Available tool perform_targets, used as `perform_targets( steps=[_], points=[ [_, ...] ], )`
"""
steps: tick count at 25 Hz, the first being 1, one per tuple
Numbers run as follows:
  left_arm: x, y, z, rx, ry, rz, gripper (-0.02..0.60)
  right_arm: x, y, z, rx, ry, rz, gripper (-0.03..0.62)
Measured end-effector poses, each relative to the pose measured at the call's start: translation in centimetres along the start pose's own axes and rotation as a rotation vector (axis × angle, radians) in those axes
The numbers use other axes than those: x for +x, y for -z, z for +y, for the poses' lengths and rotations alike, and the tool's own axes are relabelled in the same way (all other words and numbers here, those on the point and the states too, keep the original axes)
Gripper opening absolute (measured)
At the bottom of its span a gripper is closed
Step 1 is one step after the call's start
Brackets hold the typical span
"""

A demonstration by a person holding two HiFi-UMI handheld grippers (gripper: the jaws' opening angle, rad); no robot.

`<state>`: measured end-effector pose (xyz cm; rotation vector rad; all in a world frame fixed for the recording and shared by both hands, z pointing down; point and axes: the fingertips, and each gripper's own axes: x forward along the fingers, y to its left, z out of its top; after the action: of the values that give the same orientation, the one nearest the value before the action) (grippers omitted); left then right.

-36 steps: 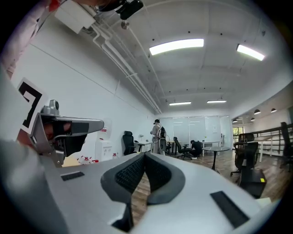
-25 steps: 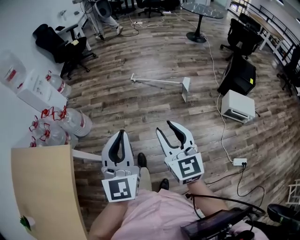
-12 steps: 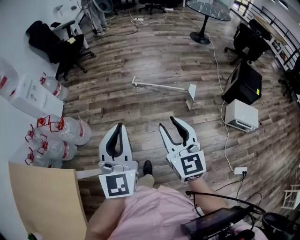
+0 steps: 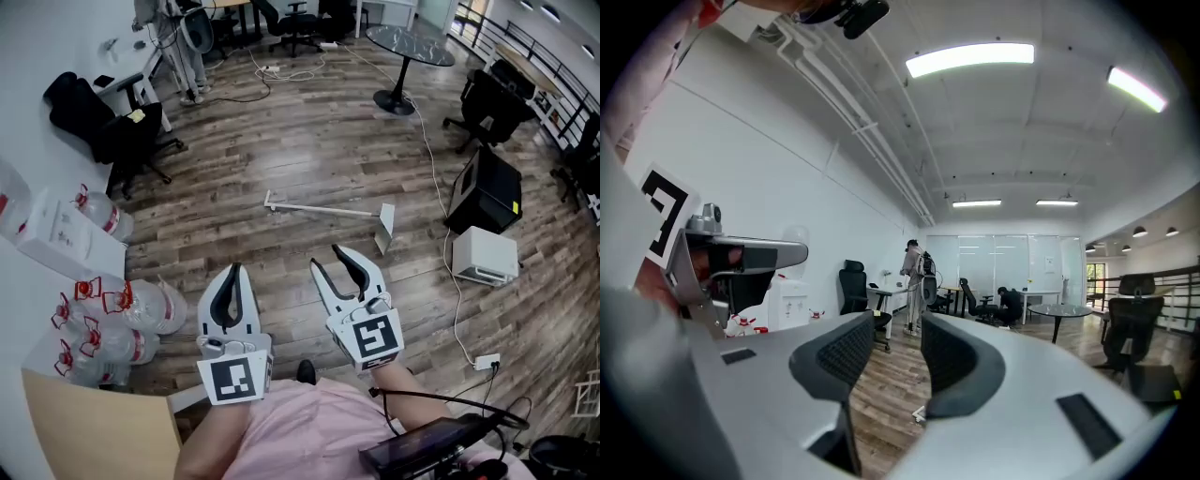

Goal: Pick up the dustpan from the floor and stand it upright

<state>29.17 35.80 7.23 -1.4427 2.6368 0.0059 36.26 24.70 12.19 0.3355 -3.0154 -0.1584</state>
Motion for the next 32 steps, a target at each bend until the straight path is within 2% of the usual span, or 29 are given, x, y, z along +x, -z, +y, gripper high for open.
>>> perform_targets(
  steps=[6,15,21,25,32],
  points=[
    [2.2,1.7,0.5,-0.015,0.012,0.027,0.009,2.1,1.2,-1.3,0.001,0.015,0.019,0.158],
    [7.3,5.0,1.1,0.031,0.014,0.080,0.009,7.4,3.6,-4.3,0.022,-0.006,0.028,0.158],
    [13.7,6.7,1.7,0.060,0.004,0.111,0.009,12.9,4.8,-8.4,0.056,-0.018,0.064,0.156],
    [19.1,7.5,1.9,0.068,-0.016,0.134,0.009,17.1,5.0,-12.5,0.049,-0.033,0.053,0.156],
    [27.3,6.6,2.3,0.096,-0.048,0.121,0.009,23.9,3.5,-19.3,0.051,-0.044,0.038,0.153]
  ],
)
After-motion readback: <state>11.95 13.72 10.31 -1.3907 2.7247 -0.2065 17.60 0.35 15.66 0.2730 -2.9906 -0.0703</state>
